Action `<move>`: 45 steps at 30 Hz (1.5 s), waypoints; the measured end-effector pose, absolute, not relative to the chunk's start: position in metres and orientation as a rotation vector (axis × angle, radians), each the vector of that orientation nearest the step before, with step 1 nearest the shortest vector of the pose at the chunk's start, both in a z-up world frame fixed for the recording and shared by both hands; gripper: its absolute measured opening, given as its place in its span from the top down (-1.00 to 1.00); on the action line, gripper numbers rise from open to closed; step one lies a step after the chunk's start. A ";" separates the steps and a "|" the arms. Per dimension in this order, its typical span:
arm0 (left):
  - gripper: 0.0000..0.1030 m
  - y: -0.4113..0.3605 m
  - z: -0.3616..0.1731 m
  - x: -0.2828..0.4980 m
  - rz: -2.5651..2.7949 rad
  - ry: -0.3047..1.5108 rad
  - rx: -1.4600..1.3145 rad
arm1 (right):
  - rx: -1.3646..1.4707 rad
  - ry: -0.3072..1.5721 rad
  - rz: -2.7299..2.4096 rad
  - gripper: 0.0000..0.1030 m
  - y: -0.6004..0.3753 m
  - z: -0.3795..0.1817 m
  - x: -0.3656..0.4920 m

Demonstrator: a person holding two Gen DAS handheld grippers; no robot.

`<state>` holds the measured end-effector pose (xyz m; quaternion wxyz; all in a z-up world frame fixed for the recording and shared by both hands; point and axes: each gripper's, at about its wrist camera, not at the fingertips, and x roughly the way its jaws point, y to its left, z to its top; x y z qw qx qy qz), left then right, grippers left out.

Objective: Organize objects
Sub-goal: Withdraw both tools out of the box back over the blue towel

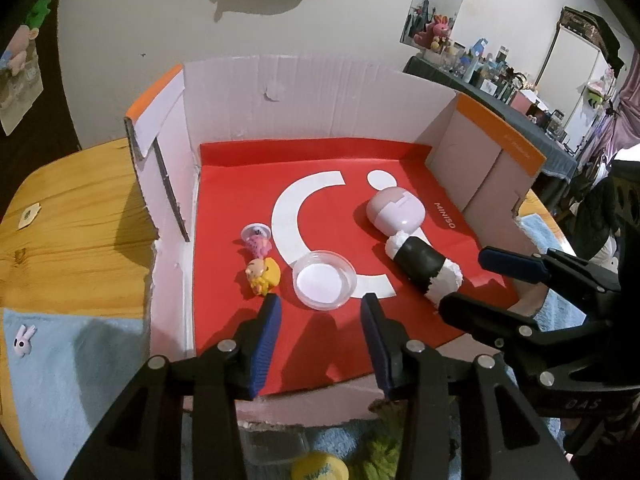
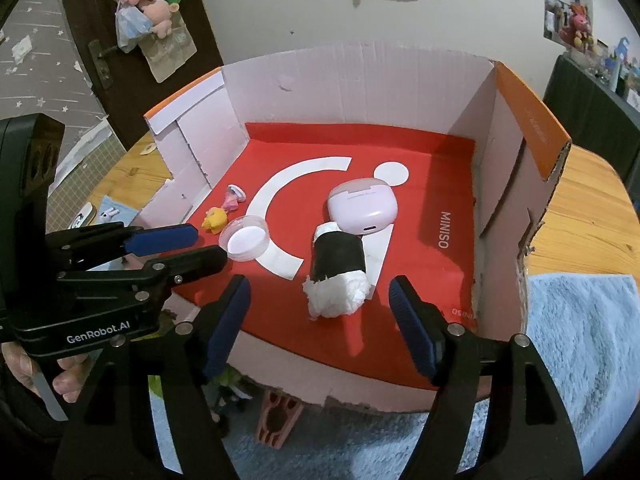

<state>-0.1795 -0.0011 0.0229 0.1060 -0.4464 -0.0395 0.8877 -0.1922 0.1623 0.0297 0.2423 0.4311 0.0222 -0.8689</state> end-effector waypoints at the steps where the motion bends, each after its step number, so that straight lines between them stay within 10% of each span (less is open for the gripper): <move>1: 0.15 -0.001 0.024 -0.178 2.616 -0.117 -1.313 | 1.176 0.060 -2.375 -0.40 0.162 0.030 -0.191; 45: -0.53 -0.015 0.042 -0.122 2.710 -0.112 -1.209 | 1.092 0.064 -2.427 -0.87 0.173 0.050 -0.141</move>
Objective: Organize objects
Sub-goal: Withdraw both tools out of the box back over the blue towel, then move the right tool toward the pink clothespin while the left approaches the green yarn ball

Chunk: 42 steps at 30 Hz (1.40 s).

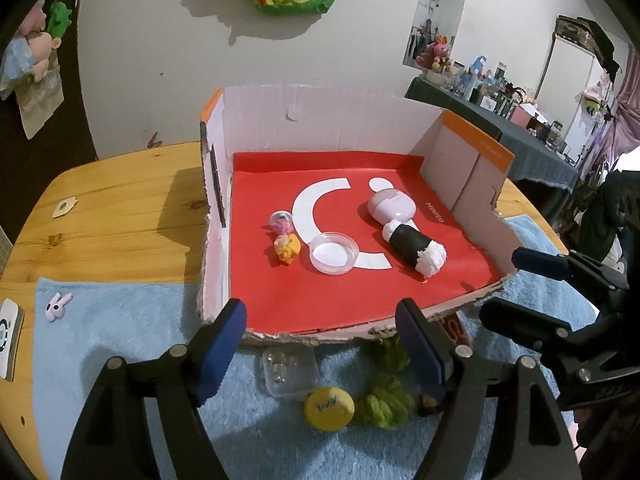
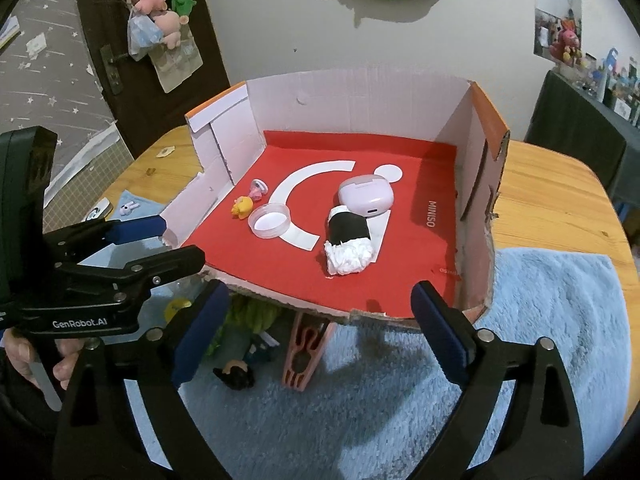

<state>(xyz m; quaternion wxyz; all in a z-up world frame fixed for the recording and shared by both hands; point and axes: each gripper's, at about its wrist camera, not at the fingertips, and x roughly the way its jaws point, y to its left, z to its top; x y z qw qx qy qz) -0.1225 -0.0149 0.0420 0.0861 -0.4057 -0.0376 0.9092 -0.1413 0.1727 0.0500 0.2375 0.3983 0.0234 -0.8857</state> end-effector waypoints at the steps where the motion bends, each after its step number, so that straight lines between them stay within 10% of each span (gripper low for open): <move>1: -0.54 -0.015 0.042 -0.121 2.710 -0.116 -1.207 | 1.088 0.064 -2.429 -0.88 0.173 0.051 -0.140; 42: -0.86 -0.019 0.028 -0.065 2.728 -0.159 -1.183 | 1.077 0.039 -2.422 -0.96 0.181 0.040 -0.077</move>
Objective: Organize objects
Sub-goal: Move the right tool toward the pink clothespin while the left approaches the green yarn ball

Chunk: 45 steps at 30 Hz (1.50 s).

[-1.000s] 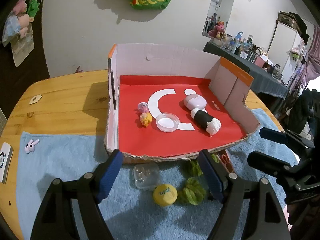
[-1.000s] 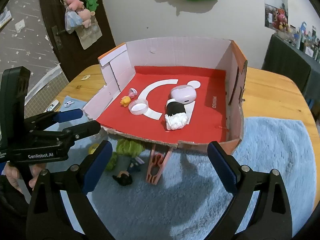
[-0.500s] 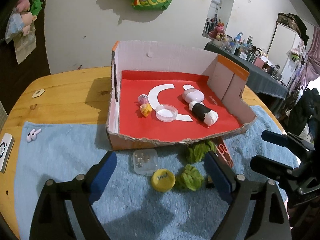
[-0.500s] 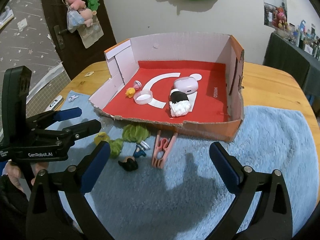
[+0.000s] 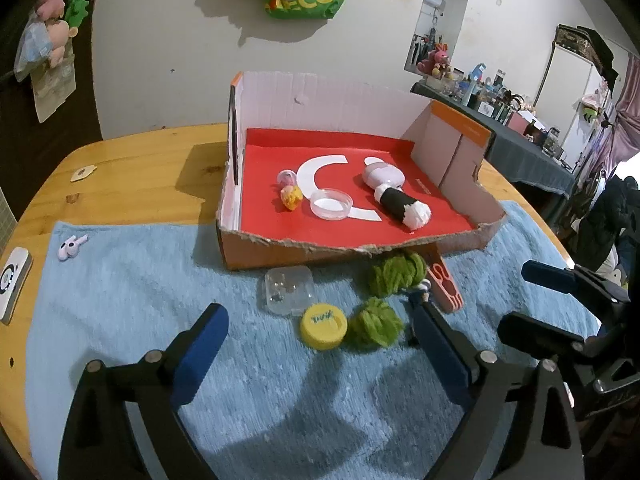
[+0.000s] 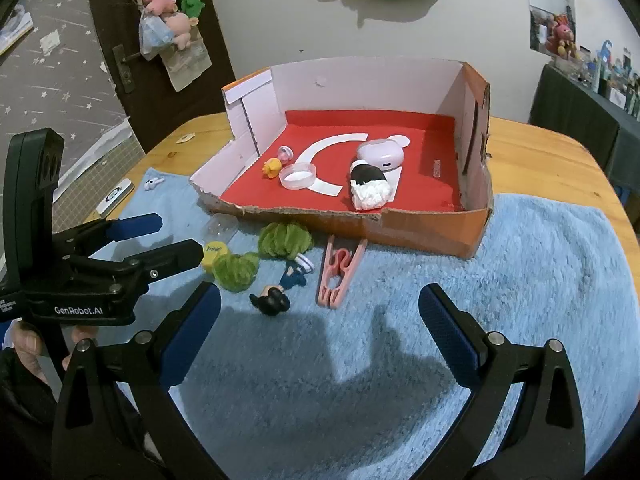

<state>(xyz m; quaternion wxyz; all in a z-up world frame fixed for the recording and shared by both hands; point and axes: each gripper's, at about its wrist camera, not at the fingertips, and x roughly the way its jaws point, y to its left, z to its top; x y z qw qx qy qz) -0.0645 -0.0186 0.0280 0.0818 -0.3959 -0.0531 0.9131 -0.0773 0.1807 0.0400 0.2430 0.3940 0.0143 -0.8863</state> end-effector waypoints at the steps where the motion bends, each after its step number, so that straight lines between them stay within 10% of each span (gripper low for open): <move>1: -0.86 -0.018 0.027 -0.063 2.727 -0.159 -1.184 | 1.076 0.039 -2.423 -0.96 0.181 0.040 -0.077; 20: -0.84 -0.019 0.012 -0.049 2.709 -0.177 -1.216 | 1.094 0.051 -2.423 -0.96 0.182 0.028 -0.064; 25: -0.57 -0.019 0.009 -0.053 2.690 -0.177 -1.228 | 1.098 0.055 -2.428 -0.94 0.183 0.026 -0.066; 33: -0.19 -0.019 0.001 -0.061 2.660 -0.169 -1.262 | 1.118 0.050 -2.426 -0.36 0.182 0.022 -0.075; 45: -0.03 0.007 0.011 -0.070 2.597 -0.105 -1.202 | 1.140 0.080 -2.439 -0.17 0.180 0.017 -0.093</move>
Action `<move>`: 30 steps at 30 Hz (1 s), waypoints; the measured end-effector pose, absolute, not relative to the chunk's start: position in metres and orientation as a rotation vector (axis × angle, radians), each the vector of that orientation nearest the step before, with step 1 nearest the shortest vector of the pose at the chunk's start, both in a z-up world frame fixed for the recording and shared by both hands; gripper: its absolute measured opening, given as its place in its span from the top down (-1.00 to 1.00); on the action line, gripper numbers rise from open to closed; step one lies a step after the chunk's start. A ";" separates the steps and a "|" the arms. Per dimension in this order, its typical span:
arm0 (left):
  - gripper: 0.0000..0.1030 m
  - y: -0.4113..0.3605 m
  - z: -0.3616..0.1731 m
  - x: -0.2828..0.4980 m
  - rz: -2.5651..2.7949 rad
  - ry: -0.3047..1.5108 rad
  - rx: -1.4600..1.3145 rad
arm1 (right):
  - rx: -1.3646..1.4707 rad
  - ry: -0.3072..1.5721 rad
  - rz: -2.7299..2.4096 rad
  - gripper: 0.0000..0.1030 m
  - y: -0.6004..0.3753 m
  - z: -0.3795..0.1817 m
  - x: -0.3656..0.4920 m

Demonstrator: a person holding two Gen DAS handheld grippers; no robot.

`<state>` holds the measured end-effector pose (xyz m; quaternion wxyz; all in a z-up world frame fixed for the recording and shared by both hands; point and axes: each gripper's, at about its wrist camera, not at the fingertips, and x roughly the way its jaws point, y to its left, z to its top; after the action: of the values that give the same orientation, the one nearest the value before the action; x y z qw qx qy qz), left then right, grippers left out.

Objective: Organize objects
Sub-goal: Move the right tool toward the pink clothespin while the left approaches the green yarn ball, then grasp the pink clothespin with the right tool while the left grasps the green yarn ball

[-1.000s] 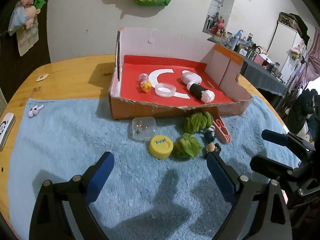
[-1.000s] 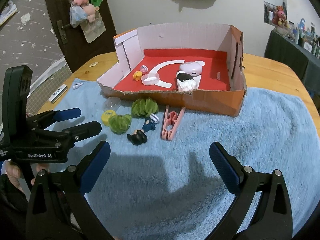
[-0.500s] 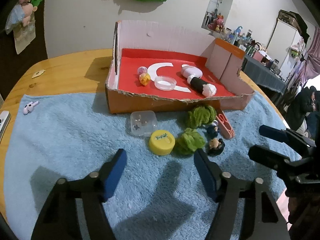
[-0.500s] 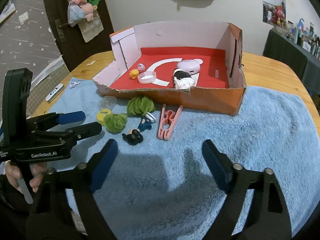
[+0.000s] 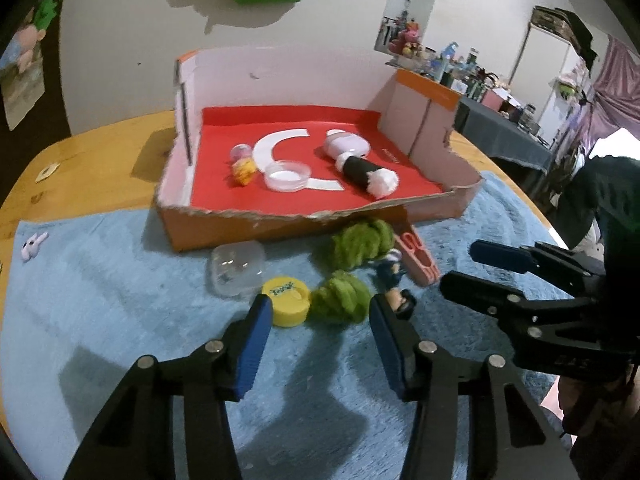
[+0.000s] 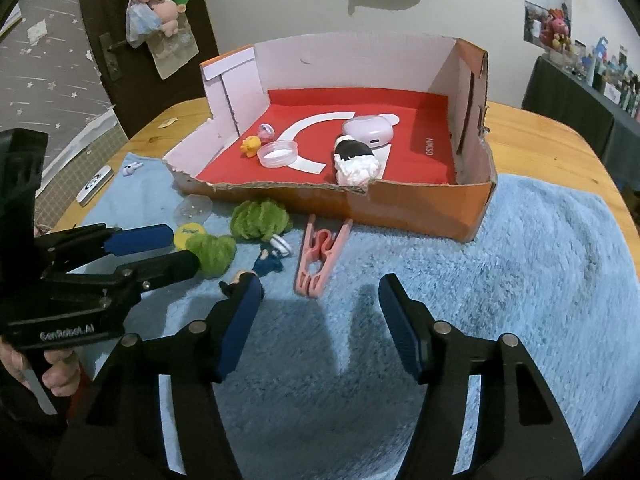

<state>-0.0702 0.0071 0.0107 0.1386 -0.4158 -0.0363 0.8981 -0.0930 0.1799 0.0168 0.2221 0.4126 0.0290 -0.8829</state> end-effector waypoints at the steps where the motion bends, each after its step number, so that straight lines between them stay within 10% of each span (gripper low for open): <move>1: -0.03 0.009 0.011 -0.072 2.595 -0.099 -1.200 | 1.141 0.081 -2.439 -0.17 0.180 0.017 -0.094; 30: 0.26 0.017 0.008 -0.088 2.552 -0.094 -1.199 | 1.164 0.098 -2.408 -0.04 0.174 0.008 -0.114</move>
<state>-0.0880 0.0169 0.0082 0.1595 -0.4196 -0.0330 0.8930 -0.1138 0.1745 0.0082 0.2303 0.4233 0.0357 -0.8755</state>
